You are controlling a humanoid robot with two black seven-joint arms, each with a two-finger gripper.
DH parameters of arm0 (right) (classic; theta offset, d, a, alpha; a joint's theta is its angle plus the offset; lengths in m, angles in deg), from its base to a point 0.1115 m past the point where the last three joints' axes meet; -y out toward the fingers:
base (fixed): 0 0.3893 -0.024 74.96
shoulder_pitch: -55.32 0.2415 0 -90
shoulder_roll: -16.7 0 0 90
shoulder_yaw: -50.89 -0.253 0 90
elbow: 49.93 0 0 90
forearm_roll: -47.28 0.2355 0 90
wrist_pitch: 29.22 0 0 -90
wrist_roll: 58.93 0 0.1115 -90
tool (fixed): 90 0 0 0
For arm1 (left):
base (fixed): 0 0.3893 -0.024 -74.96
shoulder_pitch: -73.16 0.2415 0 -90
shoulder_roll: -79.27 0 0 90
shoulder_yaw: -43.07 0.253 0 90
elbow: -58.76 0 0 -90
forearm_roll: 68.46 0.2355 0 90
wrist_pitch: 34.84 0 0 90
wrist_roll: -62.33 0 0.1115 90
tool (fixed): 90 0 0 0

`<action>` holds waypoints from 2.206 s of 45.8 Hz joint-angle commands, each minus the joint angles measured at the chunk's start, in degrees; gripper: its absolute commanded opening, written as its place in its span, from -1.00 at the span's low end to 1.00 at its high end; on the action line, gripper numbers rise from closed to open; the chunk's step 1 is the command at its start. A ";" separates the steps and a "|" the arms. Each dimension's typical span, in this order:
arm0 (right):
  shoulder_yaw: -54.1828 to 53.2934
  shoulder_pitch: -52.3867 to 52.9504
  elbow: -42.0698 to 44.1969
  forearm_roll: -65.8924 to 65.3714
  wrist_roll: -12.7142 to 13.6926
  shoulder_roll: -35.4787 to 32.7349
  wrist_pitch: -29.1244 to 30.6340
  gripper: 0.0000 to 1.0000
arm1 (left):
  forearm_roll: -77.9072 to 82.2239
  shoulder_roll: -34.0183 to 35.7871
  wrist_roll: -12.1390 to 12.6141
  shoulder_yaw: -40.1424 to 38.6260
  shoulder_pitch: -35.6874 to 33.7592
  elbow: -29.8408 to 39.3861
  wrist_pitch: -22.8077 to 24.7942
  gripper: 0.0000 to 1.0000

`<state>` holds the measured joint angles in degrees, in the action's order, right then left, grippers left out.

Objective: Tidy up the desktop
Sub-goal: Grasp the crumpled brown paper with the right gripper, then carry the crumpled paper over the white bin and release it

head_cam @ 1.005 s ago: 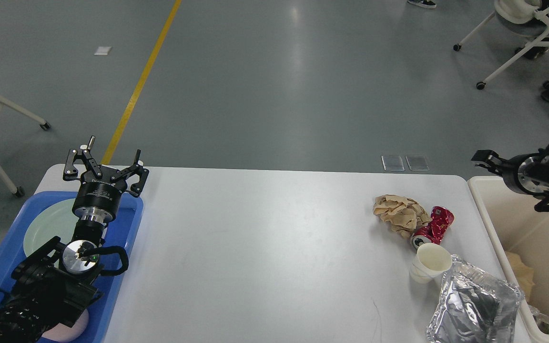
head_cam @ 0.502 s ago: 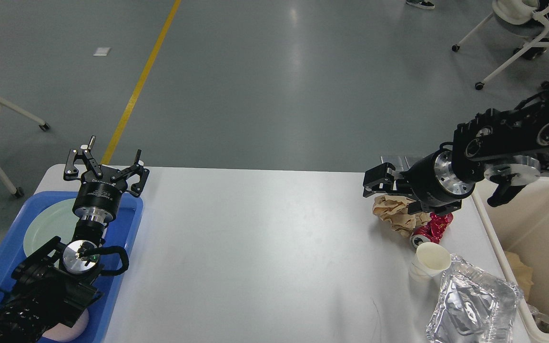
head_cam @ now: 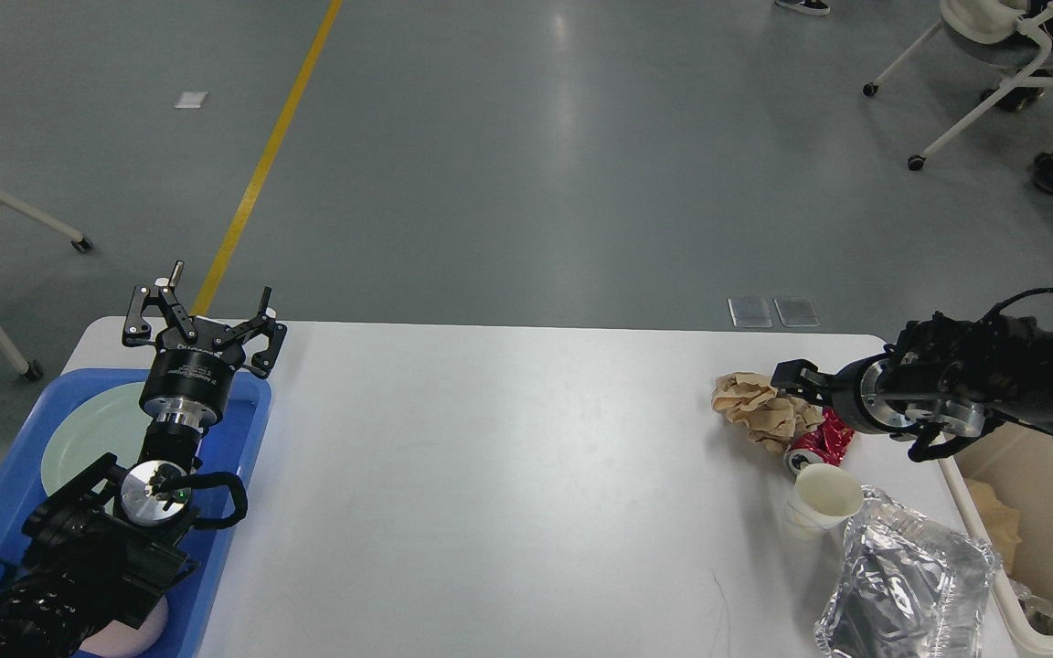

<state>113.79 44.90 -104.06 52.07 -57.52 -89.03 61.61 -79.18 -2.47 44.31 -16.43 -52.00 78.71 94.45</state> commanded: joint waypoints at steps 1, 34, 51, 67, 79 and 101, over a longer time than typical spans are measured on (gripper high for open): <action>0.03 -5.04 5.69 3.73 0.18 2.89 -2.41 1.00 | 0.01 0.00 0.00 0.00 0.00 0.00 0.00 0.94; -0.15 -12.17 15.98 14.46 -0.26 12.83 -7.15 1.00 | 0.01 0.00 0.00 0.00 0.00 0.00 0.09 0.94; -1.64 -15.33 18.53 14.46 -0.26 13.53 -9.70 -0.53 | 0.01 0.00 0.00 0.00 0.00 0.00 0.00 0.94; -2.70 -14.37 17.57 15.16 0.00 13.53 -13.31 -1.00 | 0.01 0.00 0.00 0.00 0.00 0.00 0.00 0.94; -2.78 -11.38 13.53 14.90 -0.09 13.10 -13.04 -1.00 | 0.01 0.00 0.00 0.00 0.00 0.00 0.00 0.94; -2.79 26.74 -29.61 10.86 -1.84 -4.39 -8.57 -1.00 | 0.01 0.00 0.00 0.00 0.00 0.00 0.00 0.94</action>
<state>110.37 58.88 -120.61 64.77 -58.54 -88.98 50.19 -79.18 -2.46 44.31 -16.43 -52.00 78.71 94.45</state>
